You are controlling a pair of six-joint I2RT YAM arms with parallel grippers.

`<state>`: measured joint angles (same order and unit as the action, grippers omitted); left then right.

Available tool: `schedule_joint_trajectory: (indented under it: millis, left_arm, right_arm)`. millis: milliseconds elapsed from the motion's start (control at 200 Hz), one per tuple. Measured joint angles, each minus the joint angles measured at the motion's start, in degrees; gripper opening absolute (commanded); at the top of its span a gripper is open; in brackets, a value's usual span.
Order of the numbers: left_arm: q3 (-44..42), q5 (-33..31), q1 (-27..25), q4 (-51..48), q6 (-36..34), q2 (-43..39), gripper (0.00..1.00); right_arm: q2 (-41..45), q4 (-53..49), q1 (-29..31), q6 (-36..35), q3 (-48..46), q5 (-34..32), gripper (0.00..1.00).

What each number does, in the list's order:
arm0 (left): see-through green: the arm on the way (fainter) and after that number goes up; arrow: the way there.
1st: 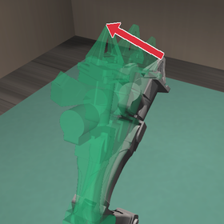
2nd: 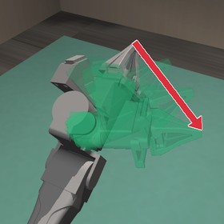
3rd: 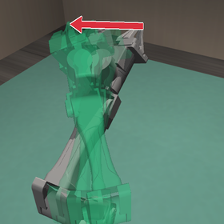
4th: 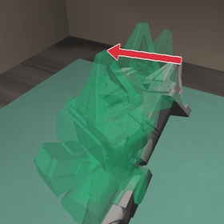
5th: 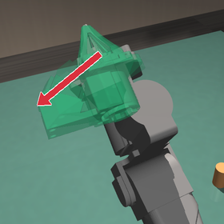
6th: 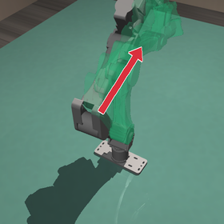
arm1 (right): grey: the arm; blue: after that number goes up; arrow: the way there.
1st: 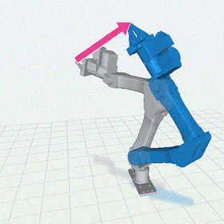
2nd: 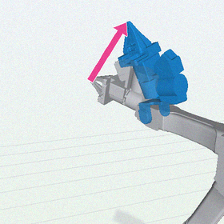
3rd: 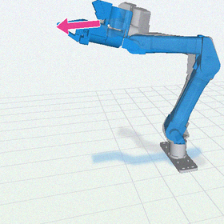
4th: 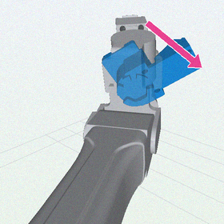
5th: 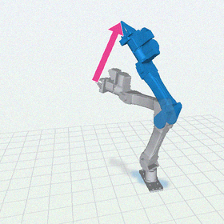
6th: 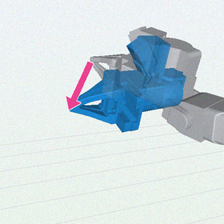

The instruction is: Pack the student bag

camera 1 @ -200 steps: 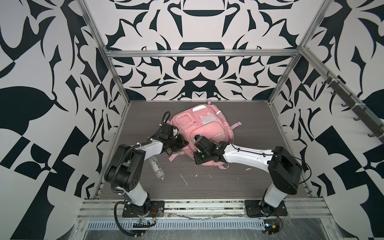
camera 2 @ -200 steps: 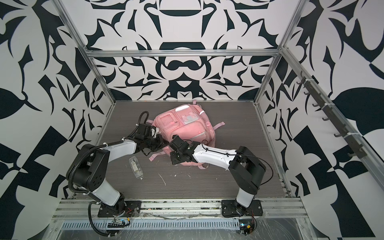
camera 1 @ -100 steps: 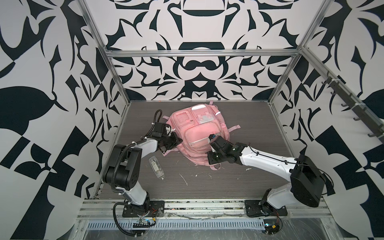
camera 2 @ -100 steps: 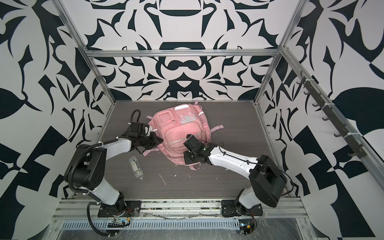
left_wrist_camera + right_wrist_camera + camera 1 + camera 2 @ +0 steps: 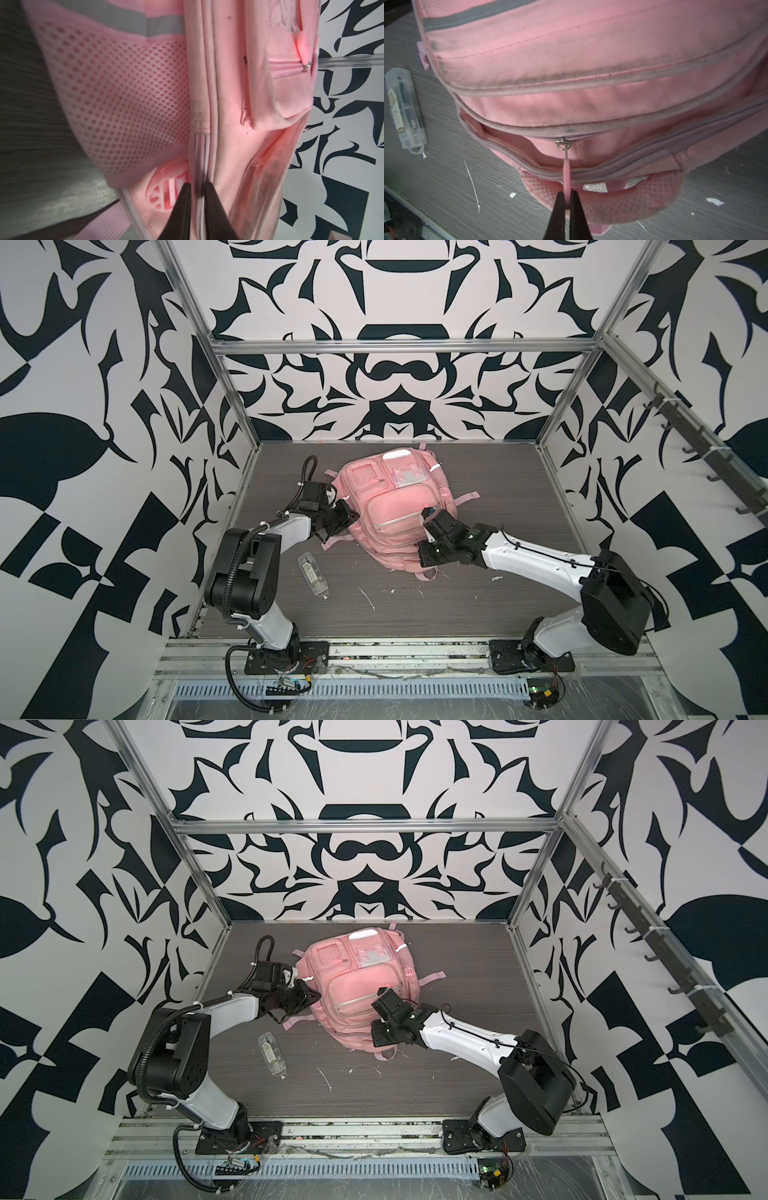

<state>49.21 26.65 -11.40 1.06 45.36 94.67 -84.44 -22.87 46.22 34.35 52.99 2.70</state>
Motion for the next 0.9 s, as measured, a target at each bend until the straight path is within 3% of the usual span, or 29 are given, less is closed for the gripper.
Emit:
schedule_joint_trajectory:
  millis: [420, 900]
  left_arm:
    - [4.81, -1.33, 0.13, 0.11, 2.54, 4.28, 0.26]
    - [19.54, -1.97, 0.13, -0.68, 4.61, 15.45, 0.41]
  right_arm:
    - [-2.38, 1.46, 4.42, 1.33, 1.27, -0.76, 0.0]
    - [-12.11, 3.43, 9.84, 1.9, 11.82, -0.5, 0.0]
